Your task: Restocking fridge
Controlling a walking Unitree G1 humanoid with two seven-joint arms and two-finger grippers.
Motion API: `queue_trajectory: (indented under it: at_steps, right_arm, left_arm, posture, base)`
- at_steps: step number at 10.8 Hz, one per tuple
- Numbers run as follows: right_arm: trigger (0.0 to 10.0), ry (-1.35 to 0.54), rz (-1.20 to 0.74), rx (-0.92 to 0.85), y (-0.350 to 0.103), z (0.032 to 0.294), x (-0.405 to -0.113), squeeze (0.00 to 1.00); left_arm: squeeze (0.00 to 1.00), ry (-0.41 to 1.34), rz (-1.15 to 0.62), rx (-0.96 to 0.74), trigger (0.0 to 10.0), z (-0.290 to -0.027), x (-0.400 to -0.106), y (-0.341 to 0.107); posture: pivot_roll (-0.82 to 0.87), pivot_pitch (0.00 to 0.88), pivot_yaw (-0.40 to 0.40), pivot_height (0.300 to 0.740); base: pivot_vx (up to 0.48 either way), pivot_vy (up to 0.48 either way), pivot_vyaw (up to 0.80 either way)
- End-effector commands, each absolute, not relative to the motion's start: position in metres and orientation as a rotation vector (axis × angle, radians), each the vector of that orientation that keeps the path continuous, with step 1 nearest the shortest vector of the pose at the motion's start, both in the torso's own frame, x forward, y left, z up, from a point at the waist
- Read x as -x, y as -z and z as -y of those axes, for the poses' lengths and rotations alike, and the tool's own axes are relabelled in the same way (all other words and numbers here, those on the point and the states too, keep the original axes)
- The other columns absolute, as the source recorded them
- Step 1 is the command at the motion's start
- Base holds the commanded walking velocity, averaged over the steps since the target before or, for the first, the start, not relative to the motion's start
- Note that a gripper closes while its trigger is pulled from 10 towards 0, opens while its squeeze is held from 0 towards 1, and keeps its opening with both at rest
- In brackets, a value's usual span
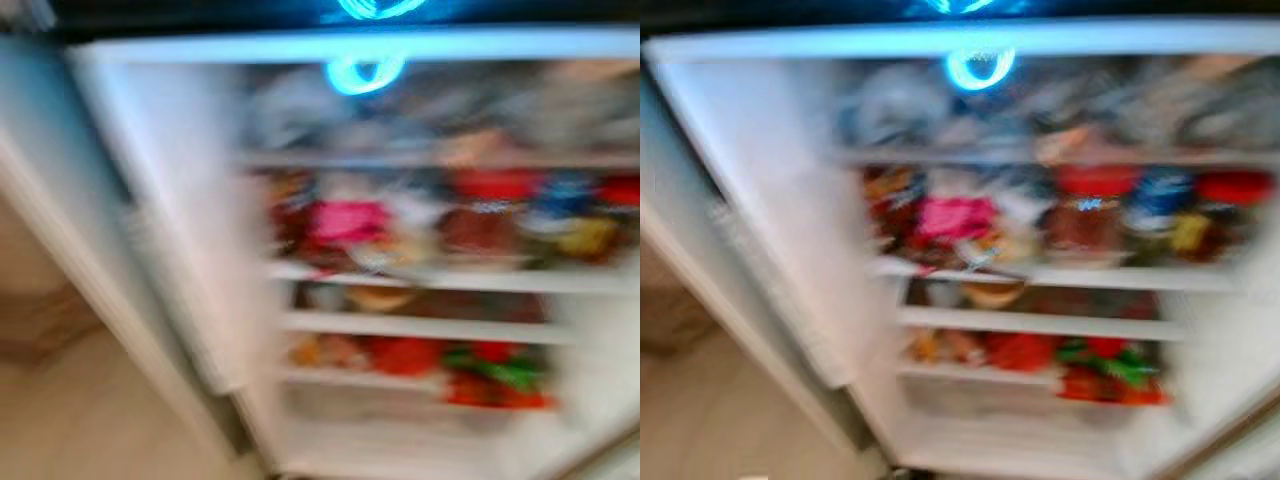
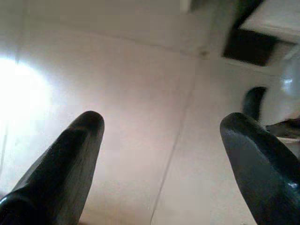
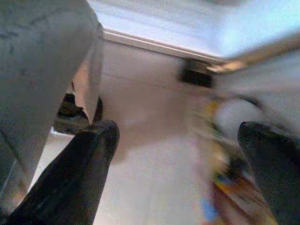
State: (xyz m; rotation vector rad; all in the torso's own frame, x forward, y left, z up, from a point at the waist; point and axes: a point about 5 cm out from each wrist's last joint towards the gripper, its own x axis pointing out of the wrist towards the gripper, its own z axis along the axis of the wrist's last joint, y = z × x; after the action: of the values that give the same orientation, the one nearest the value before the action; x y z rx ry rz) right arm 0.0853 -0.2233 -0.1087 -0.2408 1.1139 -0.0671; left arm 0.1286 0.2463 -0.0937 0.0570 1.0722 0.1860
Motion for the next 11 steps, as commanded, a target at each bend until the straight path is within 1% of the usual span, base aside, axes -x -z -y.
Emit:
queue_trajectory:
  at_steps: [1,11]
  right_arm:
    - [10.0,-0.01,-1.093,0.222,0.1101,0.2064,-0.091,0.0]
    - [10.0,0.031,-1.092,0.134,0.1109,0.2014,-0.0919,0.0]
  left_arm:
    - [0.0,-0.173,-1.101,-0.067,10.0,-0.2442,-0.1224,0.0965]
    - [0.0,-0.13,-1.1,-0.056,10.0,-0.2439,-0.1265,0.0953]
  posture:
    - [-0.09,0.0,0.095,0.647]
    - [-0.11,0.0,0.113,0.647]
  base:
    - [0.0,0.0,0.8]
    - [0.0,0.438,0.0]
